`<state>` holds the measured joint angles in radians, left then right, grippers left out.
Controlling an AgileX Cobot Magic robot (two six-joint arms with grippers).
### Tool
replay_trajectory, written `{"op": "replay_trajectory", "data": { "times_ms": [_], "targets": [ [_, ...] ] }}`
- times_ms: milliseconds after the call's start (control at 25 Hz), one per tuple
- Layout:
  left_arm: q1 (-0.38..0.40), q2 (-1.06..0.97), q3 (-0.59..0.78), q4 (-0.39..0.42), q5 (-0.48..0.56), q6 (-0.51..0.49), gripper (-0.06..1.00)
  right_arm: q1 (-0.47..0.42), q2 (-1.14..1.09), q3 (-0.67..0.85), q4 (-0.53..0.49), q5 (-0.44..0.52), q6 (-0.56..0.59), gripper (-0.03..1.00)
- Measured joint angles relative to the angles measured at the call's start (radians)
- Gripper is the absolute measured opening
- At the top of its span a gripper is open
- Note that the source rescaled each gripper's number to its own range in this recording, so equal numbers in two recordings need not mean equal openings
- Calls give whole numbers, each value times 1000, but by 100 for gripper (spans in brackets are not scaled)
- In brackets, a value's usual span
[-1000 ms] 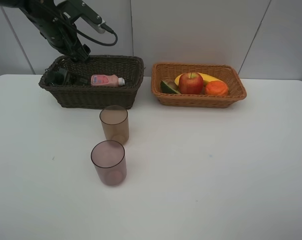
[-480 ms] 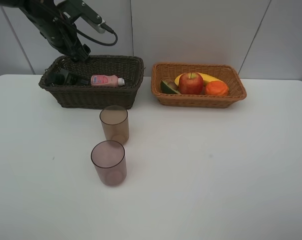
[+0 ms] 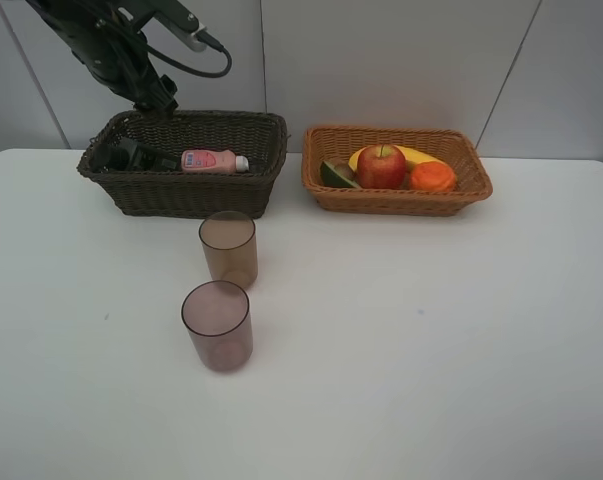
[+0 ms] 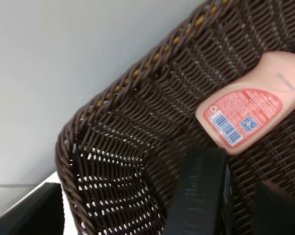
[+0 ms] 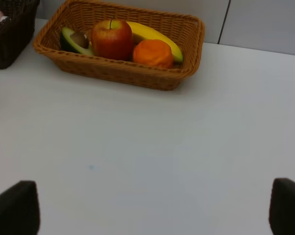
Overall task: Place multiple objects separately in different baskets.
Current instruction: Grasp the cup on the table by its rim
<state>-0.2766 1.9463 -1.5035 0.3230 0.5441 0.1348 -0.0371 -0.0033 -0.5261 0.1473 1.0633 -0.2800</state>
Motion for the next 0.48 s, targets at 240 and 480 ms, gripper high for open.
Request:
{"op": "replay_trajectory", "data": {
  "times_ms": [240,480],
  "targets": [
    [-1,-56,0,-102,74,0,100,0,0,0,0,0,0,98],
    [-25,-95,0,-194,169,0,100,0,0,0,0,0,0,98]
  ]
}}
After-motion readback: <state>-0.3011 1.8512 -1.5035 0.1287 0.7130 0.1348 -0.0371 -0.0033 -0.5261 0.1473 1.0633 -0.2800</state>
